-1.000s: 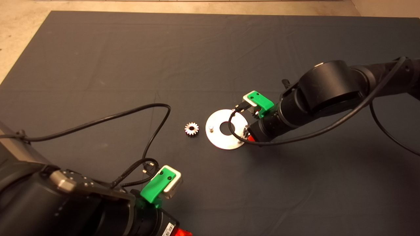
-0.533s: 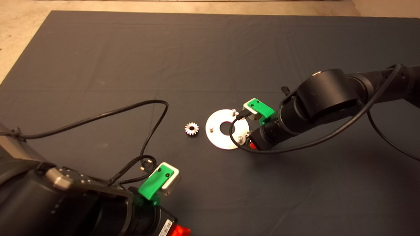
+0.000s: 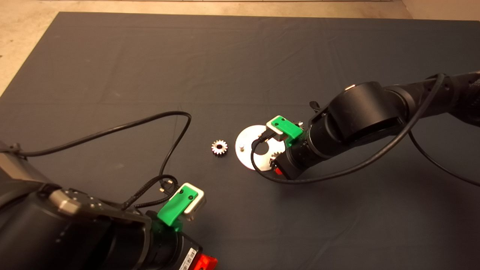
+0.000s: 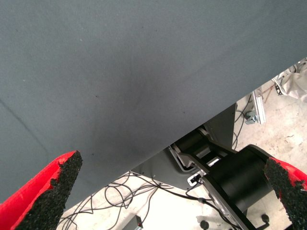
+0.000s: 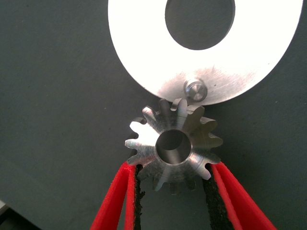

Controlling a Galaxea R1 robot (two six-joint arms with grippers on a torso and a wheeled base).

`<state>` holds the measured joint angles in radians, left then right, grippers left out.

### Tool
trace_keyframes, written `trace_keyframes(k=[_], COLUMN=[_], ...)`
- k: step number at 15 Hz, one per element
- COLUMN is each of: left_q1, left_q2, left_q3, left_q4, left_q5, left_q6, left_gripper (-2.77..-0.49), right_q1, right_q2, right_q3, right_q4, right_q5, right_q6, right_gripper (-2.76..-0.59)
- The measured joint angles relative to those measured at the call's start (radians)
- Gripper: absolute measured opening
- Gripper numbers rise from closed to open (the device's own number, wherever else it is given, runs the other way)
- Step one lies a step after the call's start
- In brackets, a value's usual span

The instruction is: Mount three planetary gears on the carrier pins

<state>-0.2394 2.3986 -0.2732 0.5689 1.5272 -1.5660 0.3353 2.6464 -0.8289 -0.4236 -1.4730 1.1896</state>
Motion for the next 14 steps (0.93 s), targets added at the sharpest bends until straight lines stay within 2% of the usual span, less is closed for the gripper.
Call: trace_keyframes(k=[3, 7, 10, 12, 14], left_q1=[0.000, 0.000, 0.000, 0.000, 0.000], left_q2=[0.000, -0.008, -0.014, -0.014, -0.014], left_q3=[0.000, 0.000, 0.000, 0.000, 0.000], left_q4=[0.000, 0.000, 0.000, 0.000, 0.000], left_q5=[0.000, 0.000, 0.000, 0.000, 0.000], left_q6=[0.000, 0.000, 0.000, 0.000, 0.000], left_gripper=[-0.49, -0.49, -0.49, -0.49, -0.49], right_q1=[0.000, -0.005, -0.044, -0.045, -0.061], right_q2=[0.013, 0.015, 0.016, 0.016, 0.016], right_q3=[-0.026, -0.027, -0.030, -0.031, -0.032], right_q4=[-0.001, -0.006, -0.011, -0.017, -0.029], right_q5=[-0.003, -0.007, -0.009, -0.016, -0.023], right_q6=[-0.003, -0.023, -0.040, -0.052, -0.068], right_gripper=[-2.60, -2.60, -2.60, -2.60, -2.60])
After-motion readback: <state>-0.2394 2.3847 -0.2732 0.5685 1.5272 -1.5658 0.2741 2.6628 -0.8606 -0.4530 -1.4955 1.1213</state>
